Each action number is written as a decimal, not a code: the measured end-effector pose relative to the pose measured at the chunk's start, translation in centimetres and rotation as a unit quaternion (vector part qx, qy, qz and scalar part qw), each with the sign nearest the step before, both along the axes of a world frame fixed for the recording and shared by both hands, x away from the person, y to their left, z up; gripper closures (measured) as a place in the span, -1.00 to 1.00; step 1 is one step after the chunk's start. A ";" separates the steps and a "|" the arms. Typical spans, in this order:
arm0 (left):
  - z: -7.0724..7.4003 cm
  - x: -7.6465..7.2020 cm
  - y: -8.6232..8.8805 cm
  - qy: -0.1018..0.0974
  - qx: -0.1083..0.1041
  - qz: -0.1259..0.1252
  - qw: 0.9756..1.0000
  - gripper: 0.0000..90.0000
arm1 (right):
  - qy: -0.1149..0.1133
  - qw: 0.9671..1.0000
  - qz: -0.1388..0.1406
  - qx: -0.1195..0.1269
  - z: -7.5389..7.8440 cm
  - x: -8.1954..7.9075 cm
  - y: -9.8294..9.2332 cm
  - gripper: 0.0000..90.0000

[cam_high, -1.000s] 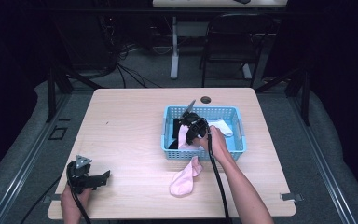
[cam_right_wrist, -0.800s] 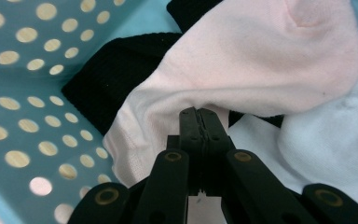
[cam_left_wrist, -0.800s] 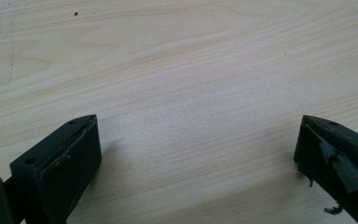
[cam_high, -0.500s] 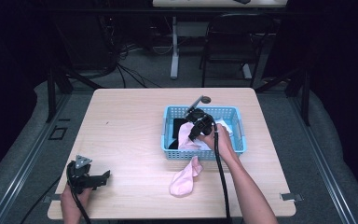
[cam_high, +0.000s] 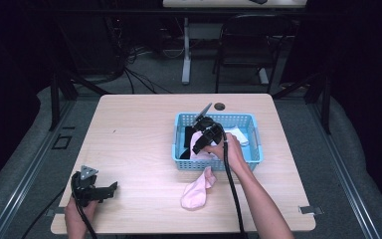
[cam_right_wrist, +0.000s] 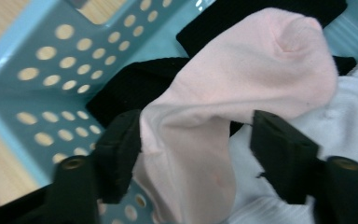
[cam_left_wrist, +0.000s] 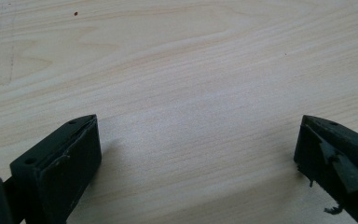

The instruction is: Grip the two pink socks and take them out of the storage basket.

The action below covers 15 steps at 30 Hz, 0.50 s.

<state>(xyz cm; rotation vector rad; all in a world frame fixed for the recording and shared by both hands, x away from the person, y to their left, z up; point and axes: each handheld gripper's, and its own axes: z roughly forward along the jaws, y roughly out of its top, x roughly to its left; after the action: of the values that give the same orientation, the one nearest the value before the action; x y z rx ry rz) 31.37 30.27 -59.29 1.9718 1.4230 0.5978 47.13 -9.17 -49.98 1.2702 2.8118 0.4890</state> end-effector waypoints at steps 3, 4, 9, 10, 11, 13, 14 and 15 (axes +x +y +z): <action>0.0 0.0 0.0 0.000 0.000 0.000 1.000 -0.99 | 0.005 1.000 -0.007 -0.010 -0.7 0.4 0.7 -0.37; 0.0 0.0 0.0 0.000 0.000 0.000 1.000 -0.99 | 0.004 1.000 -0.010 -0.017 -0.9 0.5 0.9 -0.34; 0.0 0.0 0.0 0.000 0.000 0.000 1.000 -0.99 | 0.000 0.999 -0.026 -0.029 -1.6 0.8 1.6 -0.04; 0.0 0.0 0.0 0.000 0.000 0.000 1.000 -0.99 | 0.006 0.999 -0.020 -0.041 -1.6 0.9 1.6 0.02; 0.0 0.0 0.0 0.000 0.000 0.000 1.000 -0.99 | 0.005 0.999 -0.025 -0.040 -1.8 1.0 1.6 0.08; 0.0 0.0 0.0 0.000 0.000 0.000 1.000 -0.99 | 0.002 0.999 -0.028 -0.040 -2.1 1.0 1.6 0.23; 0.0 0.0 0.0 0.000 0.000 0.000 1.000 -0.99 | 0.003 0.999 -0.035 -0.040 -2.2 1.0 1.6 0.33; 0.0 0.0 0.0 0.000 0.000 0.000 1.000 -0.99 | 0.009 0.998 -0.026 -0.051 -2.2 1.2 1.6 0.42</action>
<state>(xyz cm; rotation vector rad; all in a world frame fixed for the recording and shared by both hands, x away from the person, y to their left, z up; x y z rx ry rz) 31.37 30.27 -59.29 1.9718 1.4224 0.5983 48.28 -7.59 -52.14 1.3304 2.7705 0.3302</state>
